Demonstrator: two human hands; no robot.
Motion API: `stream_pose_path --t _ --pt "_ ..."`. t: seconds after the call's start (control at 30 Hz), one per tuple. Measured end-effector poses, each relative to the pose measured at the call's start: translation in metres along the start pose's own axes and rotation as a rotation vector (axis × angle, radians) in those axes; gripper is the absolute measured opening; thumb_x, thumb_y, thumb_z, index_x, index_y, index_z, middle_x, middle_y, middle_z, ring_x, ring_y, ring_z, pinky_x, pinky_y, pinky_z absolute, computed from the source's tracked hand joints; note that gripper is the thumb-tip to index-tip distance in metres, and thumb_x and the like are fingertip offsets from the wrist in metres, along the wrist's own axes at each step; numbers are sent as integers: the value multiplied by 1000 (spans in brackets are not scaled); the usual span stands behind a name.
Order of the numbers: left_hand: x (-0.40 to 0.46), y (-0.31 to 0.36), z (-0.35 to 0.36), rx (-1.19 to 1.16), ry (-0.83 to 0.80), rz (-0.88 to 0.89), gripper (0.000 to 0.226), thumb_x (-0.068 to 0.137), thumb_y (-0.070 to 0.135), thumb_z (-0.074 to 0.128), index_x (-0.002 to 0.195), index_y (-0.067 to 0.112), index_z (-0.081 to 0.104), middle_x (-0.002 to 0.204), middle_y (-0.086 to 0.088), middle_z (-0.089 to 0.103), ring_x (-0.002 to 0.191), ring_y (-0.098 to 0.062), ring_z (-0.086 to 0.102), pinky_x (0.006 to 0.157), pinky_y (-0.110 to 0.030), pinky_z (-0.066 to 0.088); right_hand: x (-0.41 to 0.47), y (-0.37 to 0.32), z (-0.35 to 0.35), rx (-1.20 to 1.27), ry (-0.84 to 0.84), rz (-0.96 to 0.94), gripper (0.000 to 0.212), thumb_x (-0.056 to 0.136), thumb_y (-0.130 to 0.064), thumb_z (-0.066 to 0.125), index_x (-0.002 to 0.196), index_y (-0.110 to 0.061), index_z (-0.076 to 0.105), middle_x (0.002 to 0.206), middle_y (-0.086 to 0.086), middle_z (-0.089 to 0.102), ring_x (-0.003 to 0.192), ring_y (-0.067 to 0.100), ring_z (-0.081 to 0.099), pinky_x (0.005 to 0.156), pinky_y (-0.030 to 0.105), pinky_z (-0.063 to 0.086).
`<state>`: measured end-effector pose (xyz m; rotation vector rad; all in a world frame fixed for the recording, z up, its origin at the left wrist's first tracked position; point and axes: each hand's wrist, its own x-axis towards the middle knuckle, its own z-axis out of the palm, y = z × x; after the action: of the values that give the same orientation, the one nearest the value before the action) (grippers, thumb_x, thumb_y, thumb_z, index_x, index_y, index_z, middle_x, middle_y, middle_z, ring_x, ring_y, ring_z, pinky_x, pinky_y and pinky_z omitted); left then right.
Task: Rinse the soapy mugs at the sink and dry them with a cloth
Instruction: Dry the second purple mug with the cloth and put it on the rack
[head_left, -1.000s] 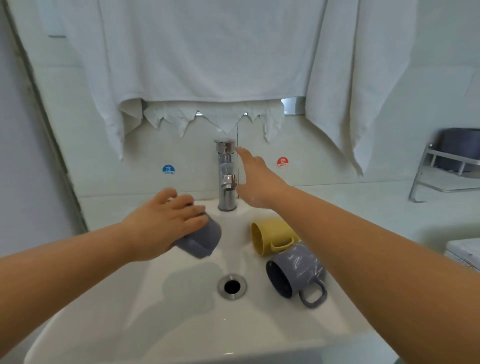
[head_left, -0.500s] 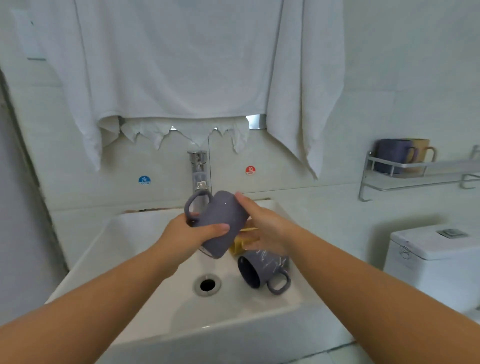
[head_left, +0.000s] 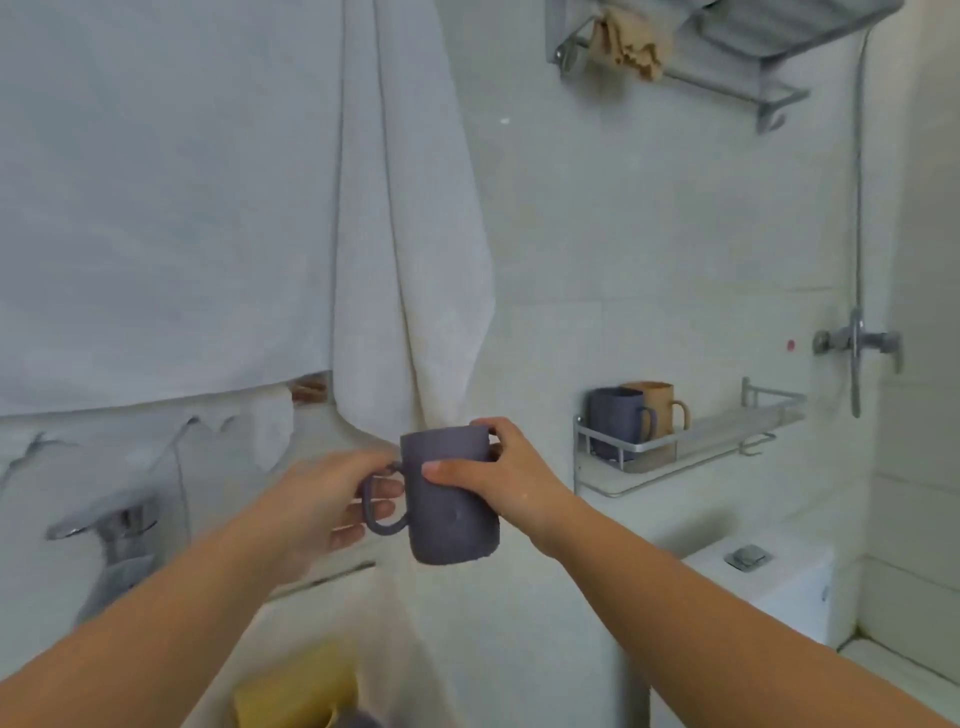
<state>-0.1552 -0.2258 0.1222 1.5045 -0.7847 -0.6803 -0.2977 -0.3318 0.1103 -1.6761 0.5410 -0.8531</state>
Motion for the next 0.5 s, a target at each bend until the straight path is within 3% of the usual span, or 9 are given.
stream_pose_path --t 0.1,0.27,0.5 --pt "42 31 37 -9 -81 -35 15 97 23 54 88 15 63 60 0 64 61 -17 60 62 -26 40 35 -19 -43 22 50 -9 63 73 -25 83 123 -25 45 115 -1 56 97 14 61 74 26 53" --pt "96 103 99 0 -156 -48 16 98 20 51 86 12 59 54 -2 61 57 -18 58 66 -27 42 87 -67 -115 58 120 -4 69 66 -26 86 123 -28 46 117 2 58 102 22 63 87 40 56" --pt "136 247 154 39 -243 -63 23 100 25 48 81 15 54 55 0 60 63 -18 58 66 -27 41 139 -180 -196 3 190 -41 55 75 -24 82 118 -26 47 110 -1 59 93 13 63 67 23 52"
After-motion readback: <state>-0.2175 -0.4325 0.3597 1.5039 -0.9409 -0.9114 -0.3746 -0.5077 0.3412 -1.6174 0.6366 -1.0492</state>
